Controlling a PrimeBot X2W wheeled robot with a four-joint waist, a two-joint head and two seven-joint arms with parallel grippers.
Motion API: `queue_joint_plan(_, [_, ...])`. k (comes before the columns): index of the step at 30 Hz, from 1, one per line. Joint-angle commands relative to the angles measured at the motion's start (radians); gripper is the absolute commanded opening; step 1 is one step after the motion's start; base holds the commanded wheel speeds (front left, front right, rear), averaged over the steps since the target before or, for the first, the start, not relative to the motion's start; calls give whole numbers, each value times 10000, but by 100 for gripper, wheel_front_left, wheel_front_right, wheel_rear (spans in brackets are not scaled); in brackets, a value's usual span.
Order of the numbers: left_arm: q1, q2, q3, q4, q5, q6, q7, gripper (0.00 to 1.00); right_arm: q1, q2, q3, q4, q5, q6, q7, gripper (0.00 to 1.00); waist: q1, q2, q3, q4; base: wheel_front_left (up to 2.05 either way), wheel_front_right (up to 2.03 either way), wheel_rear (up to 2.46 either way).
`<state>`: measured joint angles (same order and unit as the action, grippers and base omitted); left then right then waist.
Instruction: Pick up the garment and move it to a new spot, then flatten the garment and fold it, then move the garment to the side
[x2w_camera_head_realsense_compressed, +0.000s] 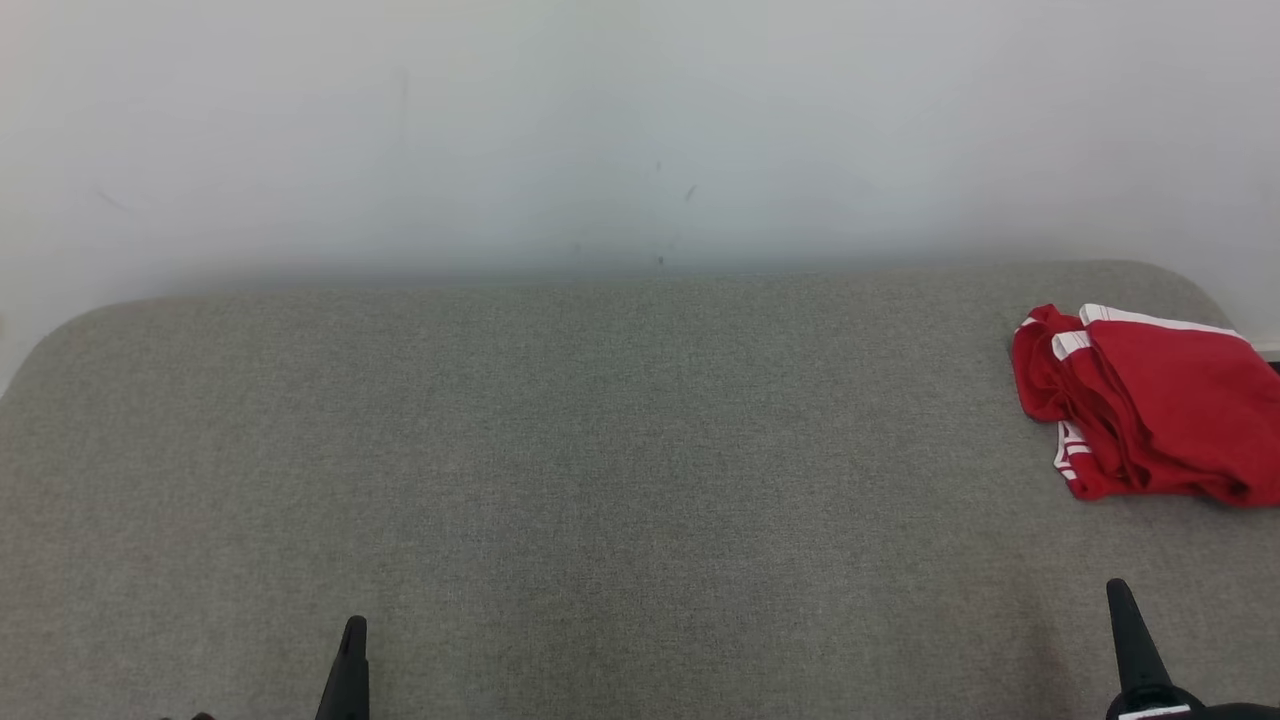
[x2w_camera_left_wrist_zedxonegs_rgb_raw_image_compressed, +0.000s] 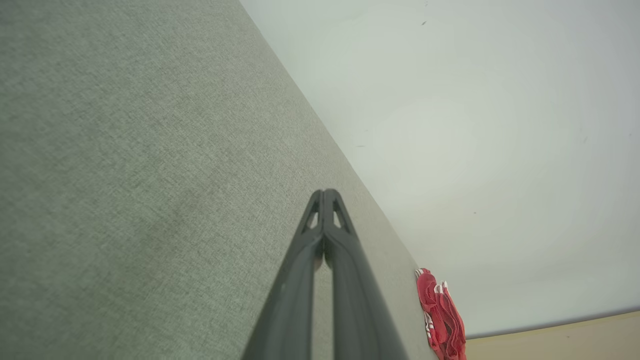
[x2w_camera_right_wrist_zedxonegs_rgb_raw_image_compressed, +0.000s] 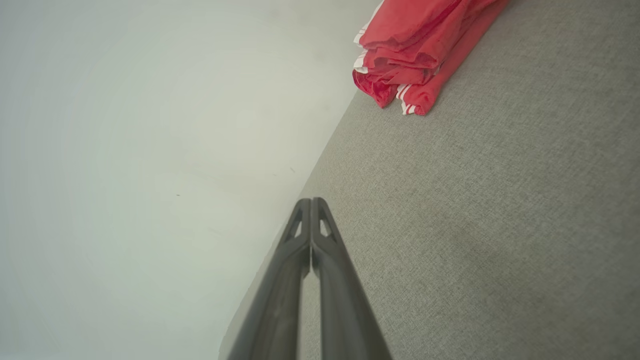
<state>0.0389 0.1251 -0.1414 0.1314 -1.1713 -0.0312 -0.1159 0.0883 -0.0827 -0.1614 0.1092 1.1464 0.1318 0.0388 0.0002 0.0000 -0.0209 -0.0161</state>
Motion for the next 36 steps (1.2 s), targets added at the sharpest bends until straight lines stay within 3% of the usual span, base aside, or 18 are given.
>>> queue_joint_plan(1, [-165, -40, 55, -55, -259, -78, 44, 0, 54, -80, -89, -146, 337, -11, 88, 0, -1, 0, 6, 5, 0, 0, 0])
queue_joint_plan(36, [-473, -500, 151, 75, -3115, -707, 549, 0, 74, -12, -870, -350, 3630, -17, 1280, 0, -2, 0, 139, 98, 0, 0, 0])
